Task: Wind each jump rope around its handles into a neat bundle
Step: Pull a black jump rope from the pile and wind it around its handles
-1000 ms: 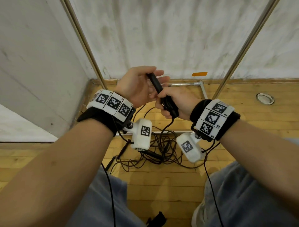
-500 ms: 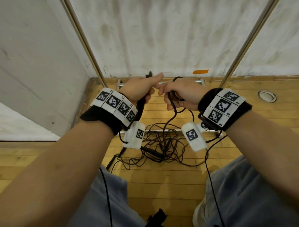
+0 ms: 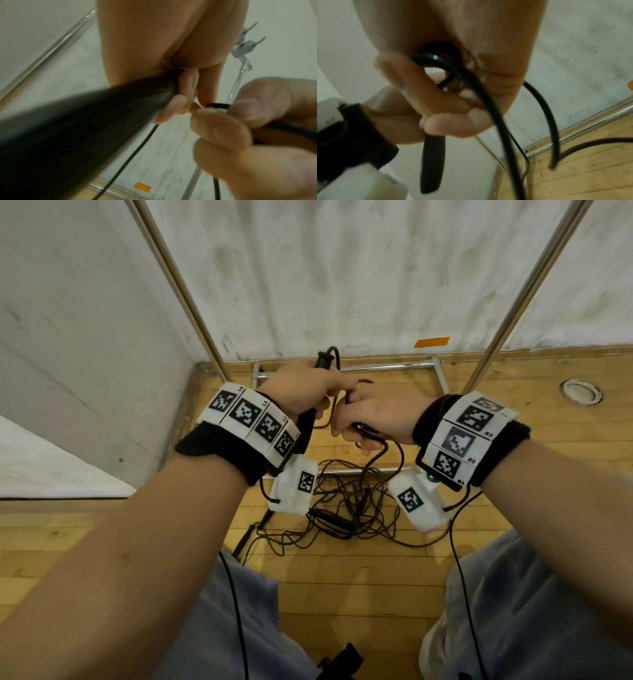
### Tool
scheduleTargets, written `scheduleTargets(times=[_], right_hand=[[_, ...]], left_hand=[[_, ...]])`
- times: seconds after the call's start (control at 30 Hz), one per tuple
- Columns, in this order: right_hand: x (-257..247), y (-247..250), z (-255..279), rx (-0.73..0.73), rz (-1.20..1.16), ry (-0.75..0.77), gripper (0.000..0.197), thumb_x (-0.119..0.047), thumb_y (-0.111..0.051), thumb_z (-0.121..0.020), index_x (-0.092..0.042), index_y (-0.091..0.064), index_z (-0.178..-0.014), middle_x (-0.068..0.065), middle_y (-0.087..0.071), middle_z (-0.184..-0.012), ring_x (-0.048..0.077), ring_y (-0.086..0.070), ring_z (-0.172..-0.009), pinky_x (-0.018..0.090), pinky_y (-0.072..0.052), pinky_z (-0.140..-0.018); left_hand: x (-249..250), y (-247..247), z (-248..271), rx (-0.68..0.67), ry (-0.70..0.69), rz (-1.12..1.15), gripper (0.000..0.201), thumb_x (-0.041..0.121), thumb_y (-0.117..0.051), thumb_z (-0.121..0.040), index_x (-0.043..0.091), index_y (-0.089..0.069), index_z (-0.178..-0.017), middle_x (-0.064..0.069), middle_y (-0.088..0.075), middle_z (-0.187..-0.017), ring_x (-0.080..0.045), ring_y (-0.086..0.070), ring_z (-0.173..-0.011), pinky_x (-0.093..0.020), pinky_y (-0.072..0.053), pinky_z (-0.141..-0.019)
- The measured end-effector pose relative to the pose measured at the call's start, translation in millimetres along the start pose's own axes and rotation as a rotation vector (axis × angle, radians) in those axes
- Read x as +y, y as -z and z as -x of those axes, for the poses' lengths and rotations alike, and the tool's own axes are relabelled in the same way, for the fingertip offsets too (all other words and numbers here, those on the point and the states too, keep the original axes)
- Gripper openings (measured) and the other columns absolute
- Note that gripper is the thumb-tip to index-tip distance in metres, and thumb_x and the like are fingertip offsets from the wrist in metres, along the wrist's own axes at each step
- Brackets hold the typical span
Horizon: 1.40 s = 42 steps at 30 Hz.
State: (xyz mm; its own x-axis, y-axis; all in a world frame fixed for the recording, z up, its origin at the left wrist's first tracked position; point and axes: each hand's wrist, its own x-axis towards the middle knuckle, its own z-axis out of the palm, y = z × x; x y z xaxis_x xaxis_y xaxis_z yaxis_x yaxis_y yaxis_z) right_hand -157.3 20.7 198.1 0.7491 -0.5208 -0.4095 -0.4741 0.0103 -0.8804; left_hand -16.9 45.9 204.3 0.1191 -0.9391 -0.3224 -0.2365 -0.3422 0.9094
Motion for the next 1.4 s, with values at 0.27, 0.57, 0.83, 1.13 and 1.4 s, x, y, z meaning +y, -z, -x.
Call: scheduleTargets(times=[0.27,0.57,0.83,1.13,1.4], right_hand=[[21,-7,-13,0.400,-0.029,0.168,0.015,-0.028,-0.058,-0.089,-0.013,-0.056,-0.084,-0.003,-0.050,-0.051,0.015,-0.048,-0.040,0.028,-0.046,-0.052],[29,-2,3,0.248,0.384,-0.029,0.044,-0.046,-0.035,-0.098,-0.025,-0.061,-0.069,0.000,-0.065,-0.083,0.016,-0.056,-0.075,0.033,-0.044,-0.074],[-16,23,8,0.312,-0.979,0.167,0.031,-0.023,-0.032,-0.098,-0.010,-0.050,-0.076,-0.001,-0.035,-0.064,0.013,-0.032,-0.052,0.026,-0.029,-0.056],[-32,65,24,0.577,-1.098,0.309,0.033,-0.031,-0.037,-0.100,-0.009,-0.061,-0.093,0.002,-0.052,-0.071,0.016,-0.054,-0.063,0.026,-0.046,-0.065],[-2,29,21,0.149,-0.382,0.065,0.040,-0.043,-0.052,-0.090,-0.013,-0.057,-0.118,0.003,-0.066,-0.109,0.017,-0.060,-0.104,0.035,-0.045,-0.092]], left_hand=[[6,18,-8,0.466,-0.003,0.542,0.020,0.016,-0.054,-0.094,0.010,-0.050,-0.075,0.001,-0.050,-0.058,-0.009,-0.035,-0.037,-0.021,-0.032,-0.042],[0,16,-7,0.415,-0.012,0.370,0.001,0.009,-0.059,-0.087,0.009,-0.058,-0.086,-0.001,-0.069,-0.067,-0.011,-0.044,-0.041,-0.023,-0.037,-0.043],[-6,-11,6,-0.132,-0.021,-0.077,0.010,0.010,-0.069,-0.065,0.018,-0.063,-0.068,0.005,-0.051,-0.054,-0.016,-0.042,-0.051,-0.030,-0.036,-0.054],[-22,-13,10,-0.076,-0.029,-0.505,0.020,0.035,-0.060,-0.091,0.017,-0.070,-0.092,-0.005,-0.071,-0.085,-0.017,-0.065,-0.074,-0.027,-0.052,-0.062],[10,8,14,0.250,-0.258,0.152,0.016,0.022,-0.065,-0.089,0.012,-0.066,-0.077,0.001,-0.067,-0.059,-0.011,-0.063,-0.054,-0.018,-0.040,-0.044]])
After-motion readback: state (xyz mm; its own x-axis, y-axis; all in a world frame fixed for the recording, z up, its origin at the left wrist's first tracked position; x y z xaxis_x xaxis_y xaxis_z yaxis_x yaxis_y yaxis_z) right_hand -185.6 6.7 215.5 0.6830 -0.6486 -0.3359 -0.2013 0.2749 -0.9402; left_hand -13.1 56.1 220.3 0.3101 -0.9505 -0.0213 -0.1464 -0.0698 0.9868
